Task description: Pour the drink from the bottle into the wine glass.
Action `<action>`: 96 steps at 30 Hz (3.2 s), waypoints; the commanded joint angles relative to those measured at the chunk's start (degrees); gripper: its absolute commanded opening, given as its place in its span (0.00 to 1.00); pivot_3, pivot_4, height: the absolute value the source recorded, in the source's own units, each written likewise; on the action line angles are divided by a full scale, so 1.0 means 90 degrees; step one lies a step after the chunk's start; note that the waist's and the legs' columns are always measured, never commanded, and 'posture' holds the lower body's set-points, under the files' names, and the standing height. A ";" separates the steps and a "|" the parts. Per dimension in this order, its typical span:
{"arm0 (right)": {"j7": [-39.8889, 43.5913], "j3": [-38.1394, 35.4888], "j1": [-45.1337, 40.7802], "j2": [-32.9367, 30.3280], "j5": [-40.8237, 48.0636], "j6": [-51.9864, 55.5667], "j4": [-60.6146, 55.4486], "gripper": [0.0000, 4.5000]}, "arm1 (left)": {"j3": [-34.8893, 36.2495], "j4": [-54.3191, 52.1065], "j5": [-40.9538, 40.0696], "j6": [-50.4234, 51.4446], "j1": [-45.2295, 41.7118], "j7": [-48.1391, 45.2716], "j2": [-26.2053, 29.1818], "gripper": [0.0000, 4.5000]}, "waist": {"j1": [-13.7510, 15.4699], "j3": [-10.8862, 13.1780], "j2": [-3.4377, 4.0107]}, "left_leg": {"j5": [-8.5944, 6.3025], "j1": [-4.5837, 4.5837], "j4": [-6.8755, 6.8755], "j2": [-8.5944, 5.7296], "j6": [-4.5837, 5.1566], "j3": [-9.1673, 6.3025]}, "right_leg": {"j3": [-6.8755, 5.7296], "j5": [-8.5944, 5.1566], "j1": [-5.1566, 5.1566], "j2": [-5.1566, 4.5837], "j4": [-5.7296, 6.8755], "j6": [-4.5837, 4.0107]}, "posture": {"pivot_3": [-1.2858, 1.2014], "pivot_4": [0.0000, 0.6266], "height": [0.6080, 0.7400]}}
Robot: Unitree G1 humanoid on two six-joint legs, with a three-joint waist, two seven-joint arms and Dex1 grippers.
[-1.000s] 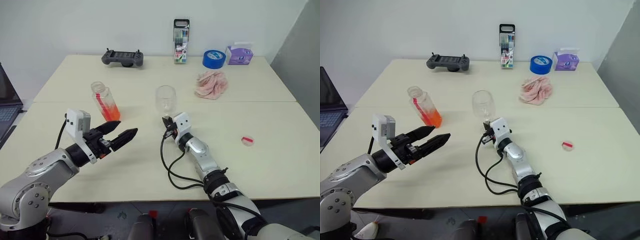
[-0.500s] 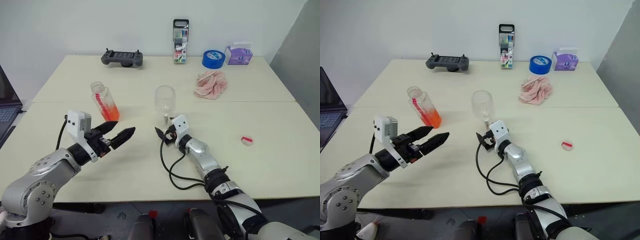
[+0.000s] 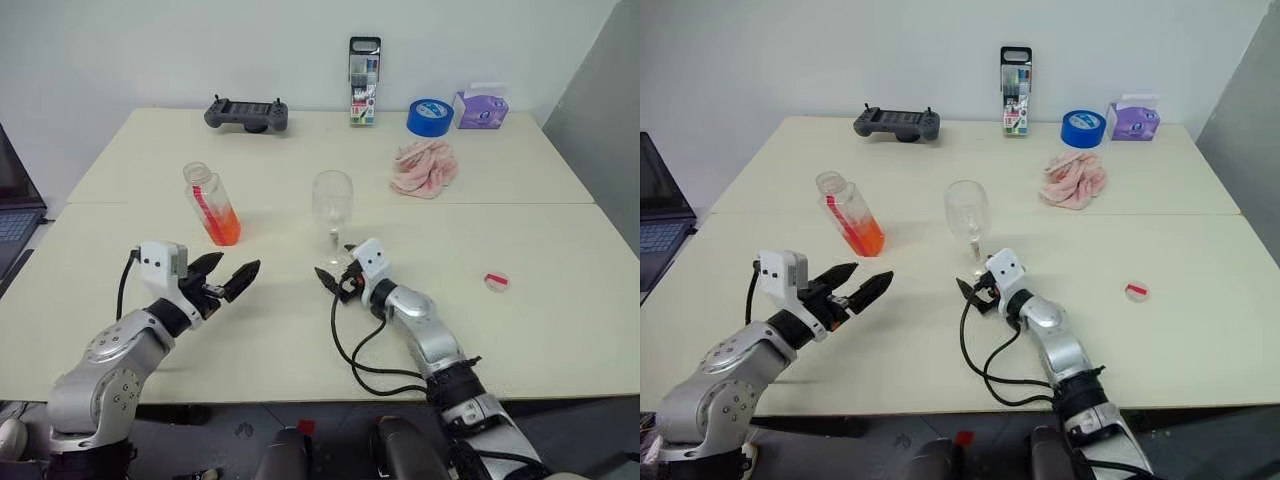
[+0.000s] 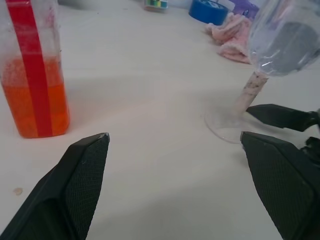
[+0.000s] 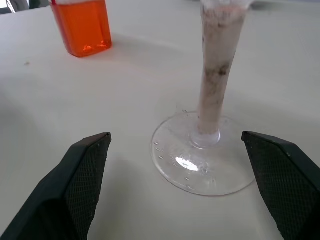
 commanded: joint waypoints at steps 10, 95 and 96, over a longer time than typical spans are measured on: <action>0.1081 -0.0949 0.0258 -0.2384 0.1658 0.4179 -0.5231 0.99 | 0.0154 0.0407 0.0831 -0.0902 -0.0687 0.0466 -0.0119 1.00 | 0.0114 0.0012 0.0005 | 0.0000 -0.0019 0.0012 -0.0011 -0.0001 -0.0003 | -0.0008 -0.0004 0.0000 -0.0013 -0.0022 0.0008 | 0.52 0.24 1.00; -0.1229 -0.1300 0.0603 -0.3013 0.3179 0.4449 -0.6707 1.00 | -0.3689 0.8595 0.7030 -0.9723 -0.7598 0.0416 0.0318 0.42 | 0.0108 0.0015 -0.0016 | 0.0013 -0.0132 0.0028 -0.0025 0.0019 -0.0026 | -0.0116 0.0009 -0.0079 0.0002 0.0012 0.0014 | 0.52 0.24 1.00; -0.1235 -0.1293 0.0596 -0.3013 0.3176 0.4447 -0.6699 1.00 | -0.3750 0.8654 0.7141 -0.9781 -0.7631 0.0516 0.0345 0.42 | 0.0107 0.0015 -0.0016 | 0.0013 -0.0132 0.0028 -0.0025 0.0019 -0.0026 | -0.0116 0.0009 -0.0079 0.0002 0.0012 0.0014 | 0.52 0.24 1.00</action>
